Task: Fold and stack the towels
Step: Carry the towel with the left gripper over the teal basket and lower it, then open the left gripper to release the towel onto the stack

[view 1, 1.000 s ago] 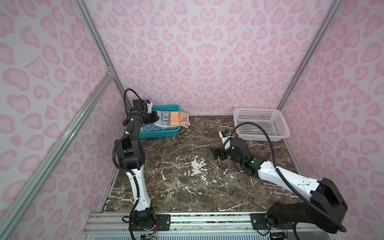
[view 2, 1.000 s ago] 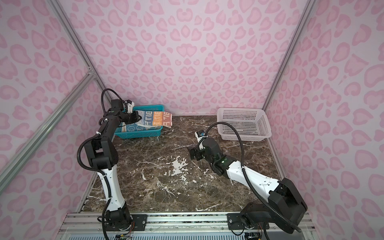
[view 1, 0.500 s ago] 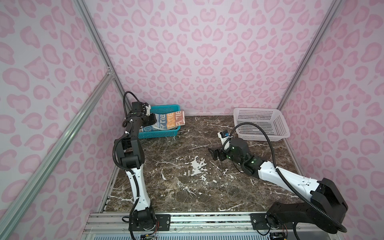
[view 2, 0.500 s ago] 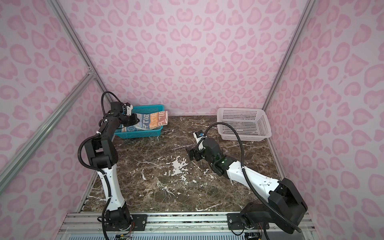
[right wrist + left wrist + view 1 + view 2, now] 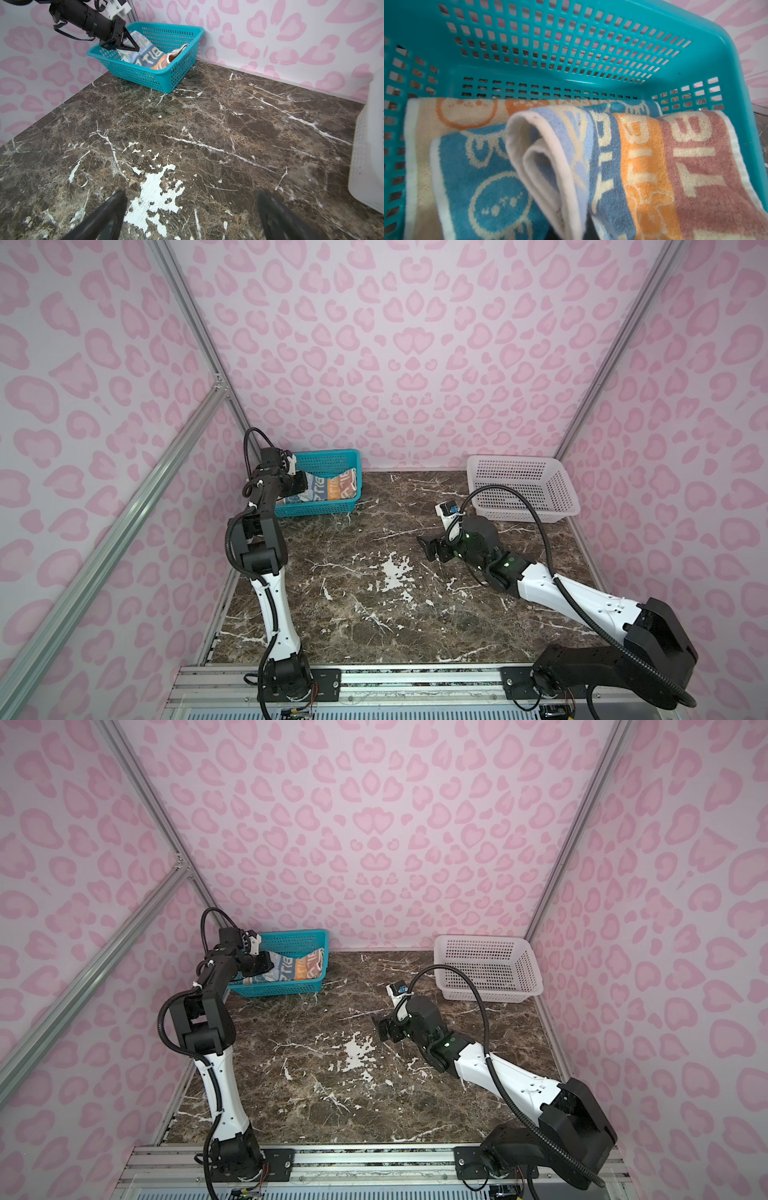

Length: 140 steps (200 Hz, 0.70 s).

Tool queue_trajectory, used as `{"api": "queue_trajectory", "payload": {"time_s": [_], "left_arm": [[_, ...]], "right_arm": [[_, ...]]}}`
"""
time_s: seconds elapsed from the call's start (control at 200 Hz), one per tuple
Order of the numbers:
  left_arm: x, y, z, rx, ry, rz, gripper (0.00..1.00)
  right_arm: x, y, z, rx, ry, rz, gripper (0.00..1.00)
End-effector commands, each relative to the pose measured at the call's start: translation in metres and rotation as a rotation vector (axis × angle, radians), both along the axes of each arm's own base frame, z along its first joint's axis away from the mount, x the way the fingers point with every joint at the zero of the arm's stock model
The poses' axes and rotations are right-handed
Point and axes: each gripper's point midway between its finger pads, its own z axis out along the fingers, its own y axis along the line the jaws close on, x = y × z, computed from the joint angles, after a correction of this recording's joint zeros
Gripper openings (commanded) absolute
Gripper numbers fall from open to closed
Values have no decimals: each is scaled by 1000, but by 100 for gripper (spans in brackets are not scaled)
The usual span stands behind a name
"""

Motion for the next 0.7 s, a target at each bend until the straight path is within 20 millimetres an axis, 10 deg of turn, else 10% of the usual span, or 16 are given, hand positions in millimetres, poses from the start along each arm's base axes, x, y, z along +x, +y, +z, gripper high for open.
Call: {"api": "queue_trajectory", "payload": {"time_s": [0.0, 0.695], "left_arm": [[4, 9, 3, 55, -17, 4, 3], [2, 37, 26, 156, -54, 64, 5]], "right_arm": [[-1, -1, -2, -9, 1, 3, 99], [-1, 6, -6, -7, 18, 28, 99]]}}
